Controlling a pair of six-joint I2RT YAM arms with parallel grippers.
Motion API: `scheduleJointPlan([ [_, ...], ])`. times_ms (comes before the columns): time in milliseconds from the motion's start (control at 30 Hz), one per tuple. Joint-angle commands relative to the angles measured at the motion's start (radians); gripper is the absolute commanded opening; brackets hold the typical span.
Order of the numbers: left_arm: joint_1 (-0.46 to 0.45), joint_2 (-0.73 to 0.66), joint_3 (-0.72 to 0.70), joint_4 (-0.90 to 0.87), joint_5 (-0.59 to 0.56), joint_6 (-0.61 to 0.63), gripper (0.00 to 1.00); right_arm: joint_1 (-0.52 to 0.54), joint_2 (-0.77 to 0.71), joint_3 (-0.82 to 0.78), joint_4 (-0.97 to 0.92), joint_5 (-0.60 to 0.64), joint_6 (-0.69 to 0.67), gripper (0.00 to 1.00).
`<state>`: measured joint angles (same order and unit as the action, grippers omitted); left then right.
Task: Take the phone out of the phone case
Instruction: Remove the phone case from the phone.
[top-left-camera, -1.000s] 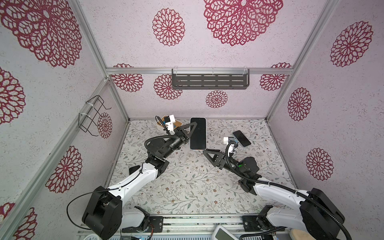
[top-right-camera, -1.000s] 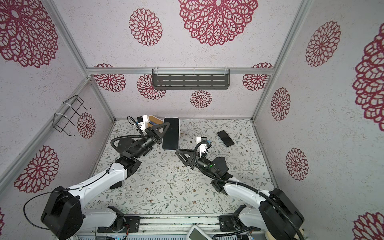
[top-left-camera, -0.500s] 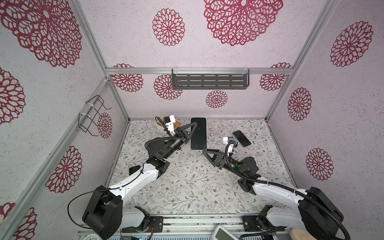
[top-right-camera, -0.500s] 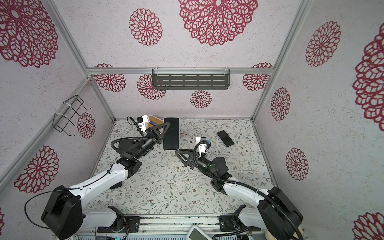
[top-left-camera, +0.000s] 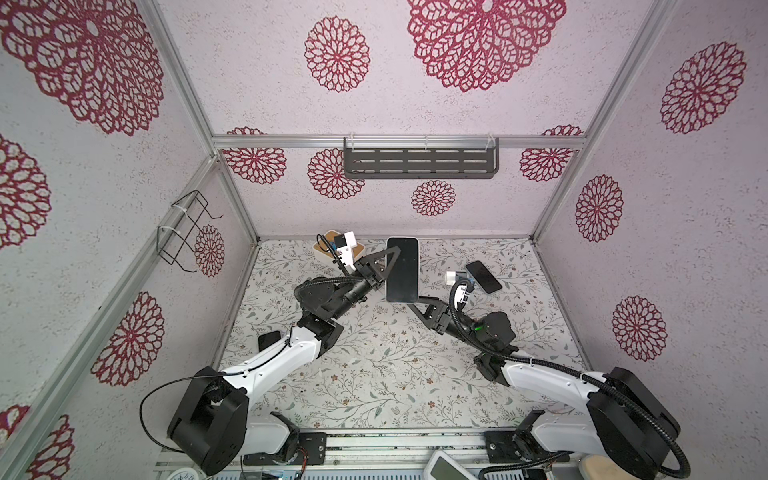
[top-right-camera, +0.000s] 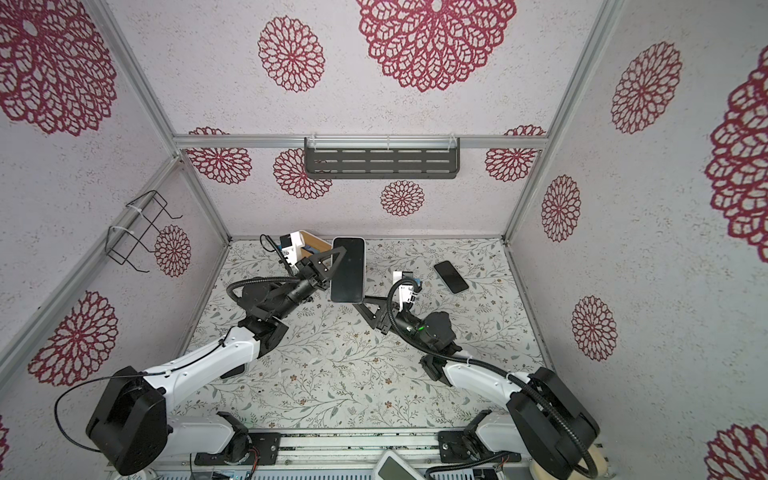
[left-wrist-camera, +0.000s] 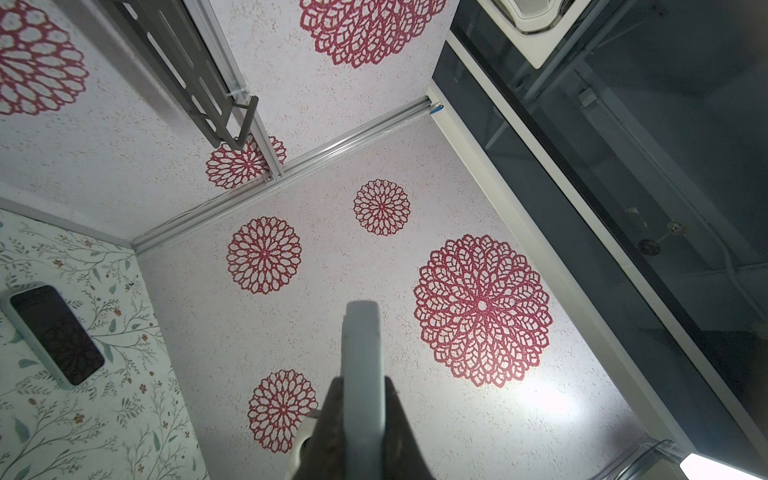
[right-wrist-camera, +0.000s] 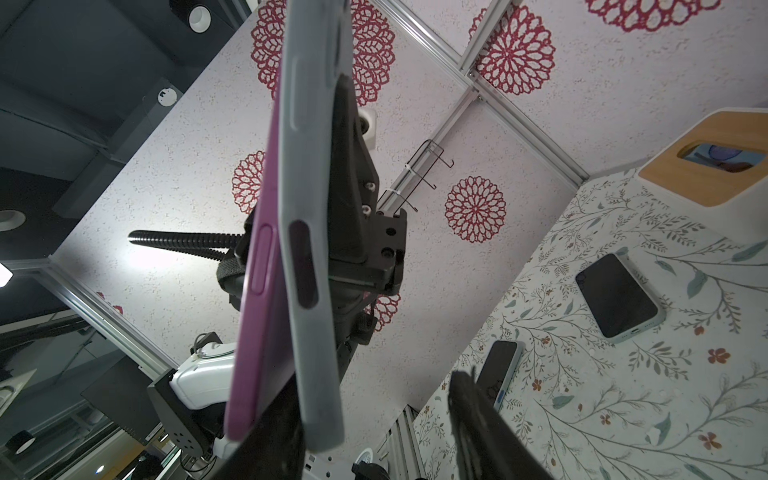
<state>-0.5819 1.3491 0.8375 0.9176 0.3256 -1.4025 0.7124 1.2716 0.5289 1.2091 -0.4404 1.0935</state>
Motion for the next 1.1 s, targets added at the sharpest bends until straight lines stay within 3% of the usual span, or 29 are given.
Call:
scheduleJointPlan([
  [0,-0.02,-0.023,-0.003,0.062,0.027,-0.005,0.0,-0.019,-0.001,0.033,0.05,0.035,0.025,0.52],
  [100,-0.018,-0.034,-0.025,0.038,0.01,0.009,0.0,-0.019,-0.013,0.036,0.043,0.029,0.026,0.43],
  [300,-0.013,-0.029,-0.055,-0.01,-0.034,0.009,0.0,-0.017,-0.025,0.011,0.062,0.017,0.063,0.15],
  [400,-0.012,-0.029,-0.064,-0.078,-0.06,0.023,0.0,-0.014,-0.043,-0.016,0.046,0.021,0.076,0.07],
  [433,-0.012,-0.031,-0.062,-0.121,-0.065,0.033,0.05,-0.015,-0.055,-0.022,0.024,0.023,0.072,0.05],
  [600,-0.016,-0.063,-0.064,-0.301,-0.101,0.105,0.51,-0.014,-0.138,-0.036,-0.227,0.057,0.0,0.0],
  [667,-0.016,-0.086,-0.072,-0.365,-0.131,0.139,0.62,-0.014,-0.164,-0.049,-0.288,0.073,-0.009,0.0],
  [867,-0.019,-0.057,-0.057,-0.472,-0.118,0.19,0.76,-0.009,-0.194,-0.09,-0.349,0.099,-0.002,0.0],
  [933,-0.021,-0.053,-0.038,-0.567,-0.131,0.232,0.88,-0.007,-0.208,-0.097,-0.408,0.121,-0.015,0.0],
  [1067,-0.052,-0.064,0.014,-0.776,-0.201,0.346,0.91,-0.002,-0.227,-0.118,-0.494,0.163,-0.032,0.0],
])
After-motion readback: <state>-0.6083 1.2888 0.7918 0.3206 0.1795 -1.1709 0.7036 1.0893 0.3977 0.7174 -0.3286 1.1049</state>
